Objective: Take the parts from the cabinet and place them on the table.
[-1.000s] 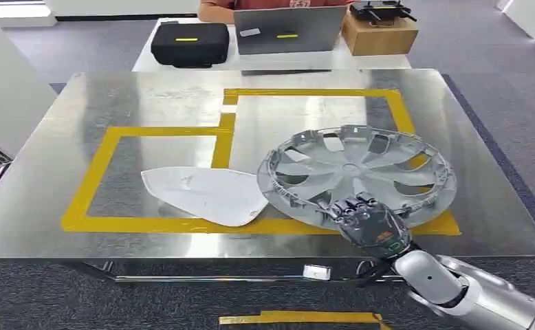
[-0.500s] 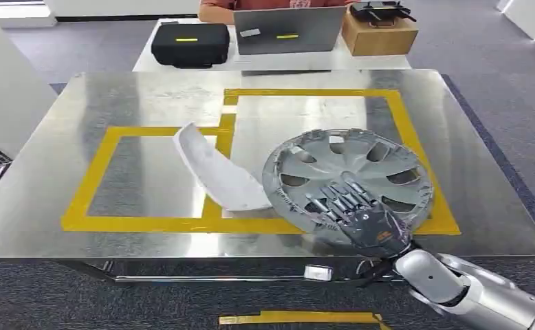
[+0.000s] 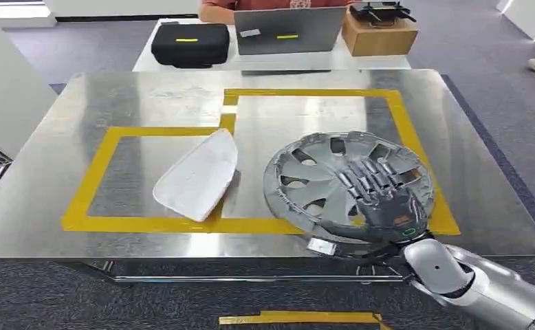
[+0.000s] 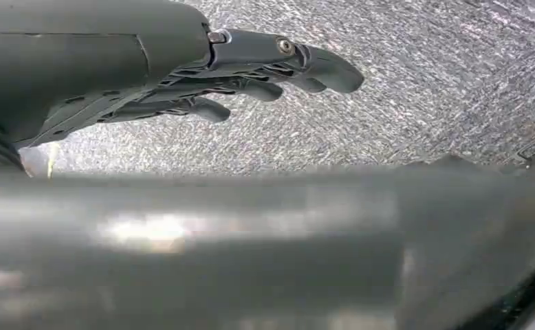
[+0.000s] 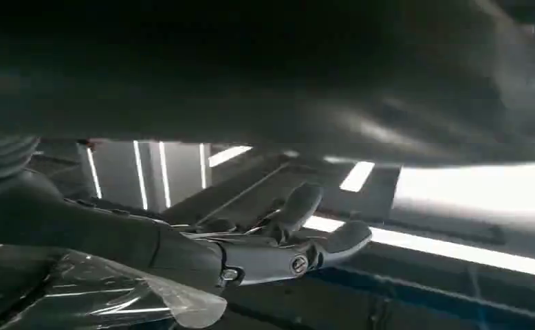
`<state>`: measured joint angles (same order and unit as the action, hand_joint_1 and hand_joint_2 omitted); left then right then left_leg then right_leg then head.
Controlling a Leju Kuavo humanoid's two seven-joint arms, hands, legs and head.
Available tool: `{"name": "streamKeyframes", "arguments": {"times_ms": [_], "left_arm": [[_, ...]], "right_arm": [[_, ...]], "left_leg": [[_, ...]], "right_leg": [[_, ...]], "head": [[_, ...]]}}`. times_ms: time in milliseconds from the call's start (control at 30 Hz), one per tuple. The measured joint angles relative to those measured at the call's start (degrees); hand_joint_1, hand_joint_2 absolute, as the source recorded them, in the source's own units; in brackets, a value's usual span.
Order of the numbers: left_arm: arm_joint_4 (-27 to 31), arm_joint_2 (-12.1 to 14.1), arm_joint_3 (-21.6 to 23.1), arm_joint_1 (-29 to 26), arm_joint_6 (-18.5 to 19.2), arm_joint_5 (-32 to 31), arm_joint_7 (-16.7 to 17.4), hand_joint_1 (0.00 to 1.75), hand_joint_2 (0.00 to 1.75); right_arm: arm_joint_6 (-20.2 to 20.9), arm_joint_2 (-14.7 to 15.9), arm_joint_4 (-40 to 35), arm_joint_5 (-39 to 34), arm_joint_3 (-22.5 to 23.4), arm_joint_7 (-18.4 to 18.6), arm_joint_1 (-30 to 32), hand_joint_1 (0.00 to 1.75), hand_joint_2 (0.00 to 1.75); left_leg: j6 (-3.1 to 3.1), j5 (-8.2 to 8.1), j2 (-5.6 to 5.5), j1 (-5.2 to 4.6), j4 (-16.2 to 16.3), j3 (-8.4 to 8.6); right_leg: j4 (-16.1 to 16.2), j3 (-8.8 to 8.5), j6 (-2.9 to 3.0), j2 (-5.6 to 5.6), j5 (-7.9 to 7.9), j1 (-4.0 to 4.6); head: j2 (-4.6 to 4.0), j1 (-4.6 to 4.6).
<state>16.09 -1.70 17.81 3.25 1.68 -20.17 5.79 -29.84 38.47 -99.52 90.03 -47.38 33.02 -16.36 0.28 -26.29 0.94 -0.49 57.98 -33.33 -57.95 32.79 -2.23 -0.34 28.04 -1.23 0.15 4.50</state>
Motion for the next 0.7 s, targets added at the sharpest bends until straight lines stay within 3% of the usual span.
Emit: {"name": "streamKeyframes", "arguments": {"times_ms": [33,67,100,133,200,267,300,367,467,500,700], "left_arm": [[0.0,0.0,0.0,0.0,0.0,0.1,0.0,0.0,0.0],[0.0,0.0,0.0,0.0,0.0,0.2,0.0,0.0,0.0],[0.0,-0.1,0.0,0.0,0.0,0.4,0.0,0.0,0.0],[0.0,-0.1,0.0,-0.3,0.0,0.5,-0.2,0.0,0.0],[0.0,-0.1,0.0,-0.3,0.0,0.7,-0.3,0.0,0.0],[0.0,-0.3,0.3,-0.2,0.0,0.8,-0.7,0.0,0.0],[0.0,-0.4,0.5,-0.3,-0.2,1.0,-0.7,0.0,0.0],[0.0,-0.8,0.8,-0.6,-1.3,1.2,-0.7,0.0,0.0],[0.0,-1.4,1.0,-0.6,-2.1,1.7,-0.6,0.0,0.0],[0.1,-1.5,1.0,-0.6,-2.2,1.8,-0.6,0.0,0.0],[0.3,-1.9,1.0,-0.8,-2.1,2.6,-1.2,0.0,0.0]], "right_arm": [[-1.0,0.3,-1.2,0.0,1.4,-1.9,0.2,0.0,0.0],[-3.4,-0.1,-2.9,0.0,4.8,-6.9,1.9,0.0,0.0],[-5.5,-3.2,-4.7,0.0,8.4,-12.4,4.9,0.0,0.0],[-7.5,-9.0,-6.9,0.0,14.9,-21.9,8.4,0.0,0.0],[-10.4,-22.2,-10.2,0.1,26.7,-48.8,12.0,0.0,0.0],[-10.4,-28.6,-15.2,-0.1,35.4,-70.9,12.6,0.0,0.0],[-10.4,-30.7,-17.7,-0.1,37.8,-76.0,12.8,0.0,0.0],[-10.4,-34.3,-22.3,-0.3,40.8,-74.5,13.2,0.0,0.0],[-10.4,-37.4,-26.9,-0.3,42.9,-63.1,13.5,0.0,0.0],[-10.4,-38.1,-28.0,-0.3,43.4,-61.4,13.4,0.0,0.0],[-10.2,-39.4,-30.2,0.0,43.8,-59.9,13.4,0.0,0.0]], "left_leg": [[0.0,0.0,-0.01,0.0,0.0,0.0],[0.01,0.0,-0.07,0.03,0.0,-0.01],[0.01,0.0,-0.37,0.1,0.0,-0.07],[-0.04,-0.04,-0.4,0.44,0.0,-0.05],[-0.21,-0.13,-0.38,0.31,0.0,-0.09],[-0.11,0.01,-0.41,0.31,0.0,-0.1],[-0.13,-0.02,-0.44,0.39,0.0,-0.13],[-0.18,-0.05,-0.29,0.36,0.0,-0.13],[-0.18,-0.07,-0.1,0.33,0.0,-0.11],[-0.18,-0.06,-0.1,0.33,0.0,-0.1],[-0.17,-0.06,-0.09,0.31,0.1,-0.11]], "right_leg": [[0.0,0.01,0.0,-0.02,0.0,0.0],[0.0,-0.08,0.0,-0.11,0.01,0.02],[0.0,-0.22,0.02,-0.47,0.07,0.1],[0.1,-0.28,0.05,-0.4,0.08,0.43],[0.0,-0.02,0.1,-0.26,0.05,0.29],[0.0,0.05,0.22,-0.52,0.22,0.25],[0.0,-0.06,0.22,-0.56,0.22,0.36],[0.0,0.0,0.25,-0.28,0.16,0.37],[0.0,0.02,0.22,-0.08,0.12,0.33],[0.0,0.01,0.22,-0.07,0.12,0.32],[0.0,-0.01,0.15,-0.02,0.02,0.28]], "head": [[0.0,0.02],[0.0,-0.02],[0.0,0.04],[0.0,0.15],[0.0,0.09],[0.0,-0.44],[0.0,-0.2],[0.0,-0.24],[0.0,-0.26],[0.0,-0.31],[0.0,-0.31]]}}
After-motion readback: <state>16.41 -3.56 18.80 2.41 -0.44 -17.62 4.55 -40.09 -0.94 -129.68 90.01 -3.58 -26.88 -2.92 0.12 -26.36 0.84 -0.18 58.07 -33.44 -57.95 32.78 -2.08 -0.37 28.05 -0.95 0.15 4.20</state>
